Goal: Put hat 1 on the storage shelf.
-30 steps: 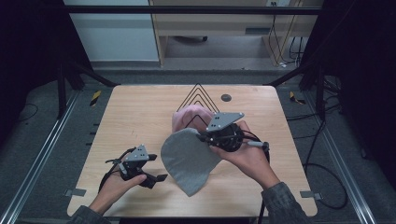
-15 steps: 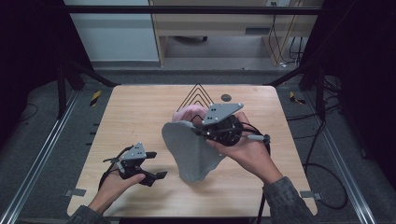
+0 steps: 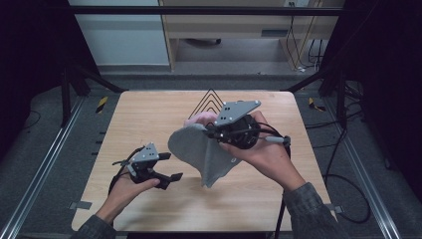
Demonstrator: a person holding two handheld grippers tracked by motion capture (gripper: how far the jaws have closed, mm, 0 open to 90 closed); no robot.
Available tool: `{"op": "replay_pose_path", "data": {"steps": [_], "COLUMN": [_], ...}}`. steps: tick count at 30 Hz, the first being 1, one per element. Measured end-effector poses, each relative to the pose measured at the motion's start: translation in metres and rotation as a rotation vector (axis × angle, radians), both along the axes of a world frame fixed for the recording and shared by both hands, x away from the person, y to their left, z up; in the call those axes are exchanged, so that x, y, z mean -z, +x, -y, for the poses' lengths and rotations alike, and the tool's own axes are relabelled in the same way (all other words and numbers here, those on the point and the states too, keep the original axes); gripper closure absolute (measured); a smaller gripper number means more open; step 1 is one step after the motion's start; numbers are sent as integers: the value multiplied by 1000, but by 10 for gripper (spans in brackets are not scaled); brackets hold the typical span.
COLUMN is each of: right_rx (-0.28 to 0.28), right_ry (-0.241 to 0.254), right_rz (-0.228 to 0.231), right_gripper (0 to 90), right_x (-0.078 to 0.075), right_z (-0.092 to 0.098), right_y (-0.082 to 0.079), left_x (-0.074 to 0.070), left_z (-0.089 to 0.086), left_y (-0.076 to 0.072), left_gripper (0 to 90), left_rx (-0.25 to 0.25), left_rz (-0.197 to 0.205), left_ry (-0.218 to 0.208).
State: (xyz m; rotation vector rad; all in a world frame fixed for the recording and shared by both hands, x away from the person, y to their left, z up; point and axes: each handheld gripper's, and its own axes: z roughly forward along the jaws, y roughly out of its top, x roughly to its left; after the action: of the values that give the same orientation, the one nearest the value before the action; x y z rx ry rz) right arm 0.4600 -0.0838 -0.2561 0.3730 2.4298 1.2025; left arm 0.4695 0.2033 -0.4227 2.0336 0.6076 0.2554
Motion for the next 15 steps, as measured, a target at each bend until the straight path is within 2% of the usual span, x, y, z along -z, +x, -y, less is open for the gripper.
{"op": "replay_pose_path", "data": {"steps": [3, 5, 6, 8, 12, 15], "right_rx": [10, 20, 21, 24, 36, 59], "right_ry": [-1, 1, 3, 5, 19, 50], "right_rz": [-5, -12, -15, -18, -31, -55], "right_gripper": [863, 863, 863, 863, 863, 863], "right_x": [2, 4, 4, 6, 7, 8], "right_z": [0, 0, 0, 0, 3, 8], "right_y": [2, 3, 3, 4, 7, 10], "left_x": [-8, -12, -12, -13, -11, -10], "left_z": [5, 9, 11, 14, 19, 25], "left_y": [6, 10, 13, 20, 33, 37], "left_gripper": [186, 213, 248, 300, 514, 643], "left_rx": [2, 5, -2, -21, -40, -42], "left_rz": [13, 23, 34, 30, -1, 4], "left_ry": [-17, -9, -5, -12, -75, -69]}}
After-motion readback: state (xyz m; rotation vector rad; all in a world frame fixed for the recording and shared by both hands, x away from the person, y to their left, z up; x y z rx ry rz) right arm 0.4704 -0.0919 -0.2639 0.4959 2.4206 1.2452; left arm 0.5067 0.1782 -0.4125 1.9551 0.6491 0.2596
